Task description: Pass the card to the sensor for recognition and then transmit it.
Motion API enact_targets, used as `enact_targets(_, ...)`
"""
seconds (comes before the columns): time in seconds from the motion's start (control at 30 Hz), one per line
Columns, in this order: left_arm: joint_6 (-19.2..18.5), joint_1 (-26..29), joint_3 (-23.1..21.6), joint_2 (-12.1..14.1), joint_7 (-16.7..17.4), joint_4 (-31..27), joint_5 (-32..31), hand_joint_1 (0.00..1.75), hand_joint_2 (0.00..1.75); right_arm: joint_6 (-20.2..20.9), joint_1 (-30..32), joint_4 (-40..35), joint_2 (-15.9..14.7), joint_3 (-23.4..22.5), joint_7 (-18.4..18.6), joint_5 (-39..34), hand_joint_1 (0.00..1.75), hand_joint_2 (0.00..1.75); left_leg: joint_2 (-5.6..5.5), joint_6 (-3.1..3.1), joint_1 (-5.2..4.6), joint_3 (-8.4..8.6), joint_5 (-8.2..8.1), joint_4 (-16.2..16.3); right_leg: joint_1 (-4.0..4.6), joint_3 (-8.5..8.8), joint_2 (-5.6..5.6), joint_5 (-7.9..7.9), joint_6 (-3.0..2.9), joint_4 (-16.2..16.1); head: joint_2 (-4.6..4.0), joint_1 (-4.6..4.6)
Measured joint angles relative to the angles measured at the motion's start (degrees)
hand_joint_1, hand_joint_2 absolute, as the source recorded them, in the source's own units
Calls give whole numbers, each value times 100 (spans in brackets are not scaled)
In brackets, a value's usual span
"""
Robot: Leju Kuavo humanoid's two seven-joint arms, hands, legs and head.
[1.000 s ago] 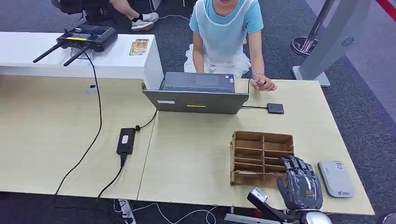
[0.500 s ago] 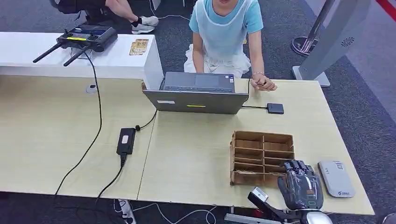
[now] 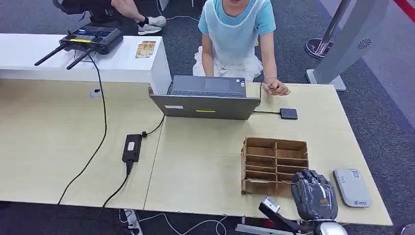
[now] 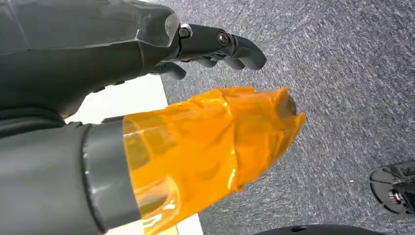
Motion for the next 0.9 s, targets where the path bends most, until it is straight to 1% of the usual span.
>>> enact_targets(0.1,2,0,0,0,0,0,0,0,0,2,0,0,4,0,0,41,134,175,0,0,0,0,0,0,0,0,0,0,0,0,-2,0)
enact_targets(0.13,2,0,0,0,0,0,0,0,0,2,0,0,4,0,0,50,143,175,0,0,0,0,0,0,0,0,0,0,0,0,-2,0)
enact_targets(0.27,2,0,0,0,0,0,-2,0,0,2,0,0,4,0,0,48,145,175,0,0,0,0,0,0,0,0,0,0,0,0,-2,0)
enact_targets(0.37,2,0,0,0,0,0,-7,0,0,0,-1,0,4,0,0,46,154,175,0,0,0,0,0,0,0,0,0,0,0,0,-2,0)
enact_targets(0.47,2,0,0,0,-2,0,-13,0,0,-13,-4,0,11,-2,-35,-89,155,175,0,0,0,0,0,0,0,0,0,0,0,0,-2,0)
enact_targets(0.5,2,0,0,0,0,0,-15,0,0,-15,-8,0,18,-9,-72,-166,152,175,0,0,0,0,0,0,0,0,0,0,0,0,0,0)
enact_targets(0.6,2,0,0,0,-2,0,-24,0,0,-9,-18,-4,46,-57,-271,-521,152,175,0,0,0,0,0,0,0,0,0,0,0,0,0,0)
enact_targets(0.63,2,0,0,0,-2,0,-24,0,0,0,-20,-11,57,-81,-322,-613,155,175,0,0,0,0,0,0,0,0,0,0,0,0,-2,0)
enact_targets(0.67,2,0,0,0,-9,0,-26,0,0,7,-21,-28,63,-105,-381,-715,152,175,0,0,0,0,0,0,0,0,0,0,0,0,-2,0)
enact_targets(0.7,0,0,0,0,-13,0,-28,0,0,20,-21,-50,66,-116,-433,-807,154,175,0,0,0,0,0,0,0,0,0,0,0,0,-2,0)
enact_targets(0.73,0,0,0,2,-15,0,-35,0,0,37,-21,-76,70,-131,-487,-904,150,175,0,0,0,0,0,0,0,0,0,0,0,0,0,0)
enact_targets(0.77,-2,0,0,4,-15,0,-35,0,0,42,-21,-98,79,-144,-531,-987,154,175,0,0,0,0,0,0,0,0,0,0,0,0,0,0)
enact_targets(0.9,-2,0,0,11,-15,0,-42,0,0,85,-19,-203,105,-247,-741,-1307,152,175,0,0,0,0,0,0,0,0,0,0,0,0,-2,0)
